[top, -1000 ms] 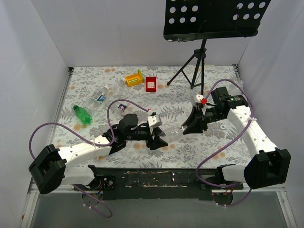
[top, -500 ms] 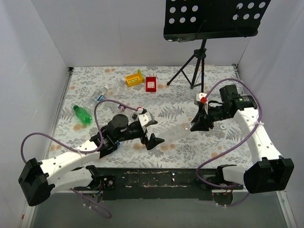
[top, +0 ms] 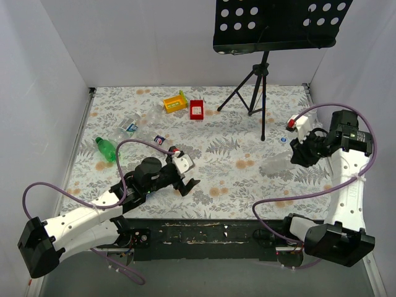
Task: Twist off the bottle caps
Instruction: Place the plastic bottle at the center of the board.
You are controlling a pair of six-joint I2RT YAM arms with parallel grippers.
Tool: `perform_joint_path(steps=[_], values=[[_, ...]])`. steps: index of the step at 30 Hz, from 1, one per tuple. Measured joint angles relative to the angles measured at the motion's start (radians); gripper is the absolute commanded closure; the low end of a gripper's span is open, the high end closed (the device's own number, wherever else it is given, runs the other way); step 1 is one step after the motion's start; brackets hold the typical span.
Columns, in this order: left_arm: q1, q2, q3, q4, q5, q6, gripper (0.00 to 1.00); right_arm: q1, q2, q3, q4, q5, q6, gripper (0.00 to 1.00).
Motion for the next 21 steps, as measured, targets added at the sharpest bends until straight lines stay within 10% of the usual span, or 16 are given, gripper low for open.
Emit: perform_joint_path(steps=[21], values=[[0.0,-0.007,-0.023,0.026,-0.01,0.015,0.02,-0.15,0.104,0.195,-0.022,0.331,0.046,0.99]])
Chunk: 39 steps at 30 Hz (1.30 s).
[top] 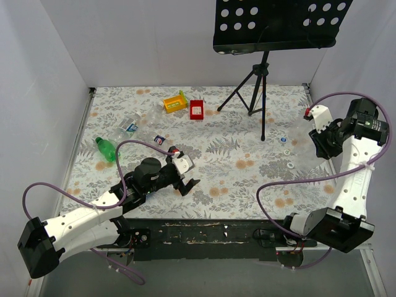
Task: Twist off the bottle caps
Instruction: Place the plastic bottle at the center of the board.
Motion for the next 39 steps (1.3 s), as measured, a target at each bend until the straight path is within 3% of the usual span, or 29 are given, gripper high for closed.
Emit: perform_joint_path(steps=[13,22,28,39], values=[[0.0,-0.001,-0.01,0.0,0.013,0.018,0.02,-0.069,0.148,0.0,0.0,0.011,-0.002,0.95],[0.0,-0.002,-0.013,0.0,0.013,0.024,0.02,-0.068,0.241,0.047,0.005,0.009,-0.002,0.83],[0.0,-0.003,-0.013,0.0,0.013,0.028,0.02,-0.068,0.274,0.077,0.001,0.008,-0.002,0.66],[0.0,-0.003,-0.013,0.0,0.014,0.032,0.02,-0.068,0.351,0.15,-0.002,0.007,0.0,0.62]])
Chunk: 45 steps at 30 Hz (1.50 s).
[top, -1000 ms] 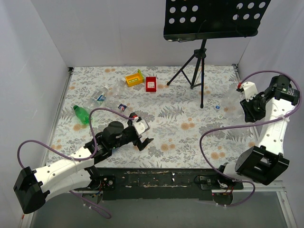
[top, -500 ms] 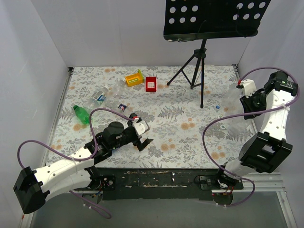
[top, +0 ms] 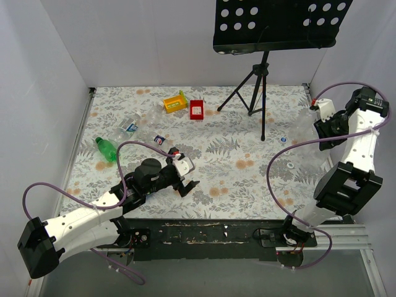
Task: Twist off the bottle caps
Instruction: Place the plastic bottle at the center of the board.
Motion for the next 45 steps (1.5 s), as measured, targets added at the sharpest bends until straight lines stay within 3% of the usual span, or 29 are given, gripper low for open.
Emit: perform_joint_path(steps=[35,45], values=[[0.0,0.0,-0.002,0.0,0.0,0.007,0.02,0.0,0.047,0.068,0.0,-0.019,0.025,0.29],[0.0,-0.003,-0.002,0.0,0.003,0.007,0.02,0.0,-0.023,0.098,-0.001,-0.032,0.026,0.21]])
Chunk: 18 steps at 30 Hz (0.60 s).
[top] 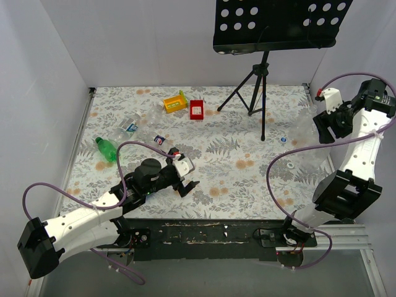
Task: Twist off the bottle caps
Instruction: Place the plastic bottle at the center of the board.
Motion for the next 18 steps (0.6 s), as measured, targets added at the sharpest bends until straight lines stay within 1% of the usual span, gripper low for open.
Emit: perform_joint_path(steps=[10,14,18], values=[[0.0,-0.013,0.0,0.0,0.001,-0.004,0.02,0.0,-0.036,0.111,0.0,-0.055,0.017,0.21],[0.0,-0.013,0.0,0.0,0.0,-0.02,0.02,0.0,-0.056,0.16,0.001,-0.116,0.025,0.21],[0.012,-0.006,0.003,-0.001,-0.005,-0.062,0.02,0.0,-0.096,0.186,0.002,-0.212,0.025,0.21]])
